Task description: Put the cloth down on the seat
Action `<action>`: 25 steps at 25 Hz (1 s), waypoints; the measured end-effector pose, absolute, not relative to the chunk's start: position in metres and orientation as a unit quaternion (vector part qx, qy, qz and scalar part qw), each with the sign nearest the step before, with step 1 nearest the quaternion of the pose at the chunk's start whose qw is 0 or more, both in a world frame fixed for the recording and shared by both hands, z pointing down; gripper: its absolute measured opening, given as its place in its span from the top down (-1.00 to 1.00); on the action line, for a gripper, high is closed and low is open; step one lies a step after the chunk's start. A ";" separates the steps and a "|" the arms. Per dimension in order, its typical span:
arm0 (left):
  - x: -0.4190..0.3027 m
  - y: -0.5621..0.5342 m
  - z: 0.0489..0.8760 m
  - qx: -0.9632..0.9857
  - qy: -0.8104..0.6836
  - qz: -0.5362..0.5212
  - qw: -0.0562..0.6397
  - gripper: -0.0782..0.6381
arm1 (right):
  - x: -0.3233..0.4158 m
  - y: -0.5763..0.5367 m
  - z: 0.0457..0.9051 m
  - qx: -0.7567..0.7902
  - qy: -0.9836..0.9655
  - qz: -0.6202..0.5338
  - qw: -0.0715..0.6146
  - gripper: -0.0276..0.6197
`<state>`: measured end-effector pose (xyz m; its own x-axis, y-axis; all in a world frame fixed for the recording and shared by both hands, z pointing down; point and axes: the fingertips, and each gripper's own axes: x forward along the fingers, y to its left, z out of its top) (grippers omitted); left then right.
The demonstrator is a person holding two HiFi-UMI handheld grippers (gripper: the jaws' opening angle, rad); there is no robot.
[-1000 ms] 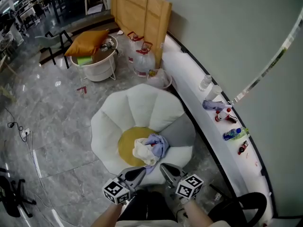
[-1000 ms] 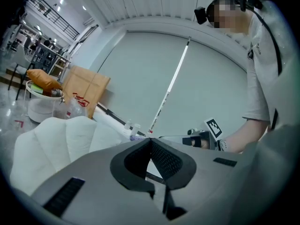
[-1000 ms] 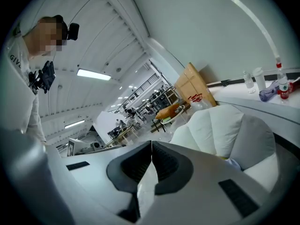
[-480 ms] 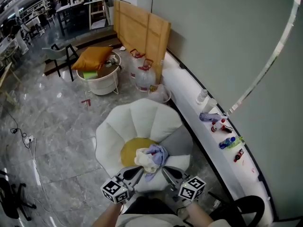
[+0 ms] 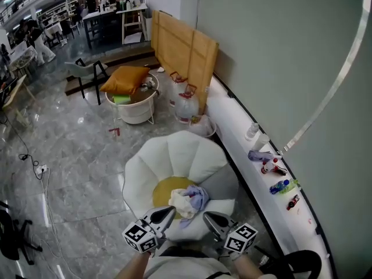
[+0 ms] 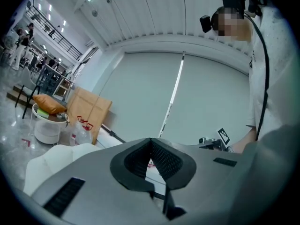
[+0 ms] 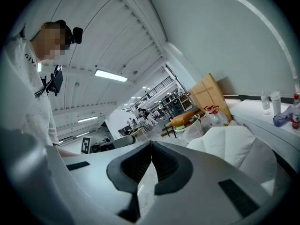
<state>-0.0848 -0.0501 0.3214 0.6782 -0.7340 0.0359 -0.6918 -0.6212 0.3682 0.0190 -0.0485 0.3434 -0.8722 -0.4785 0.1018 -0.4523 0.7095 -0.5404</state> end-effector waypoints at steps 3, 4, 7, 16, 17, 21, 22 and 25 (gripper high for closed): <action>-0.084 -0.045 0.313 0.899 -0.399 -0.058 0.170 0.74 | 0.013 -0.046 0.335 -0.238 0.929 -0.283 0.022 0.86; -0.085 -0.045 0.310 0.897 -0.404 -0.059 0.168 0.74 | 0.011 -0.046 0.332 -0.234 0.930 -0.282 0.021 0.86; -0.092 -0.043 0.298 0.887 -0.423 -0.067 0.170 0.74 | 0.006 -0.043 0.324 -0.221 0.935 -0.276 0.018 0.86; -0.094 -0.045 0.292 0.889 -0.426 -0.076 0.153 0.75 | 0.008 -0.034 0.322 -0.209 0.943 -0.261 0.013 0.86; -0.092 -0.045 0.292 0.890 -0.423 -0.075 0.155 0.74 | 0.011 -0.032 0.324 -0.210 0.942 -0.263 0.013 0.86; -0.085 -0.044 0.297 0.891 -0.419 -0.066 0.164 0.75 | 0.014 -0.027 0.329 -0.211 0.939 -0.273 0.012 0.86; -0.083 -0.044 0.299 0.891 -0.417 -0.065 0.166 0.74 | 0.014 -0.026 0.331 -0.212 0.938 -0.275 0.011 0.86; -0.080 -0.046 0.306 0.894 -0.410 -0.064 0.170 0.75 | 0.016 -0.027 0.338 -0.214 0.936 -0.279 0.010 0.86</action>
<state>-0.0797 -0.0456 0.3057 0.6561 -0.7543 0.0246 -0.7106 -0.6064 0.3568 0.0164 -0.0272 0.3376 -0.9083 -0.4062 0.1003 -0.3947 0.7524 -0.5273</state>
